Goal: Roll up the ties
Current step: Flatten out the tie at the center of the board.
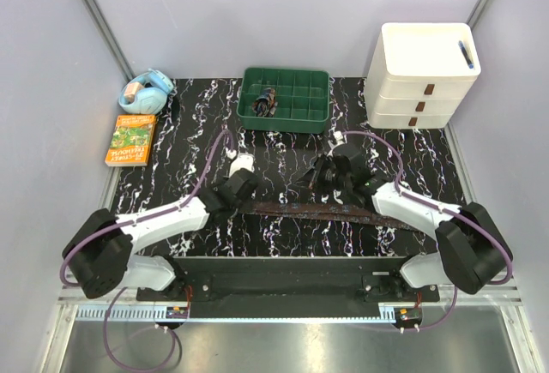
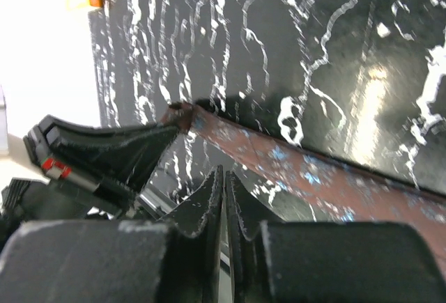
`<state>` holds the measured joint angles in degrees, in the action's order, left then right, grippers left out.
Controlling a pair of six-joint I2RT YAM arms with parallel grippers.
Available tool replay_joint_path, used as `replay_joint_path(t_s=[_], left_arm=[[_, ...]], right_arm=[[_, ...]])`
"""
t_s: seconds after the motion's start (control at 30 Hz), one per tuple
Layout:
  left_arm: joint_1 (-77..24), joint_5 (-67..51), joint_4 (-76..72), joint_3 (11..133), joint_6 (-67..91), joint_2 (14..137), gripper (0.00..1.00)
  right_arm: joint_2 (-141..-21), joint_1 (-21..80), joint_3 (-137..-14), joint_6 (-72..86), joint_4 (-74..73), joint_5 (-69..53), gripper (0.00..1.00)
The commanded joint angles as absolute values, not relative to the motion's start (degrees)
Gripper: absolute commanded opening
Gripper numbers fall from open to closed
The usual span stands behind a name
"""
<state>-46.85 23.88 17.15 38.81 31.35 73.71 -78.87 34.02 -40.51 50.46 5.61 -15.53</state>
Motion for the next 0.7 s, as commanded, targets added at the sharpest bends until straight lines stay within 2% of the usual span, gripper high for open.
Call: replay_joint_path(t_s=[0.0, 0.43, 0.57, 0.6, 0.67], left_arm=[[-48.25, 26.37, 15.82, 39.64, 30.76, 76.81, 0.0], [-50.45, 26.81, 15.91, 41.05, 30.32, 82.35, 0.01], [-50.62, 26.63, 16.08, 40.61, 31.2, 82.09, 0.16], [-50.71, 26.54, 16.08, 40.43, 31.46, 81.92, 0.23], [-50.89, 26.54, 16.0, 39.82, 31.73, 80.86, 0.29]], right_arm=[[-76.9, 33.75, -39.55, 48.6, 3.08, -14.68, 0.12], [-78.49, 33.84, -39.37, 48.43, 3.43, -14.24, 0.11], [-78.92, 33.75, -39.64, 48.51, 3.69, -14.24, 0.11], [-79.1, 33.84, -39.73, 48.52, 3.78, -14.41, 0.11], [-80.06, 33.84, -40.43, 48.43, 4.04, -14.68, 0.11]])
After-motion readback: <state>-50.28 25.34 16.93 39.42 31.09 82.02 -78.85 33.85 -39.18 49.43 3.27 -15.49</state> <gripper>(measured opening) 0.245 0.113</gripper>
